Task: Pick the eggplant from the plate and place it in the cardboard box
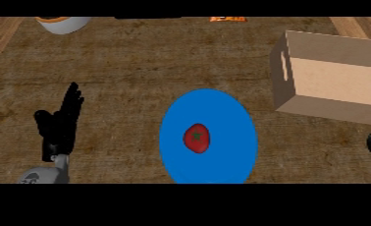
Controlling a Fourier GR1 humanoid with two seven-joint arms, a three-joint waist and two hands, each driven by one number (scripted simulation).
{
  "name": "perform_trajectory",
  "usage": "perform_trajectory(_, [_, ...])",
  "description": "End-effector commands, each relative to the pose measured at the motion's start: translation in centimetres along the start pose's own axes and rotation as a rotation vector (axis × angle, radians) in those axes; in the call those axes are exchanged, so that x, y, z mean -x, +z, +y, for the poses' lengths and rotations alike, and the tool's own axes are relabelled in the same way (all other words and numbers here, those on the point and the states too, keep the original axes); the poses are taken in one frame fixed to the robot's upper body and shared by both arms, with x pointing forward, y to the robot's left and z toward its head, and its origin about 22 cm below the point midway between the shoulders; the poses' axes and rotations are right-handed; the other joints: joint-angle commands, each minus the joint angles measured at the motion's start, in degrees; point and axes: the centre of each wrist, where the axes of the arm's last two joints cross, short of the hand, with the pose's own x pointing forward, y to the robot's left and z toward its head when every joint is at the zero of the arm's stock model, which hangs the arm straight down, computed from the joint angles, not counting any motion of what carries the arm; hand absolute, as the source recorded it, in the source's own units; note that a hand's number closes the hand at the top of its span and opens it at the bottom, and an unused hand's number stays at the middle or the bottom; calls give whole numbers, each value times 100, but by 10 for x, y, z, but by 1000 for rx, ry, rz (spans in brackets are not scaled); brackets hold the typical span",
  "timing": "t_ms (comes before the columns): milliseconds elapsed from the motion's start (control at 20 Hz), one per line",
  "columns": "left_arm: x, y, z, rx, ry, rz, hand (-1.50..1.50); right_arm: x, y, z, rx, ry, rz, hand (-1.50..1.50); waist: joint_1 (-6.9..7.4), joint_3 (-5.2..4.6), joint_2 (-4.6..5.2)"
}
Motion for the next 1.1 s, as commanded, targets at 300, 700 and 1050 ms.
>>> perform_trajectory(300, [-9,-5,-26,30,-4,-19,0,82,-59,-23,2,-78,33,150,281,2,50])
perform_trajectory(700, [-9,-24,-30,48,-8,-19,0,116,-105,56,-10,-84,119,150,278,0,76])
perform_trajectory(1050, [-13,-14,-34,45,-16,-5,0,147,-118,96,-129,-286,156,-150,273,5,68])
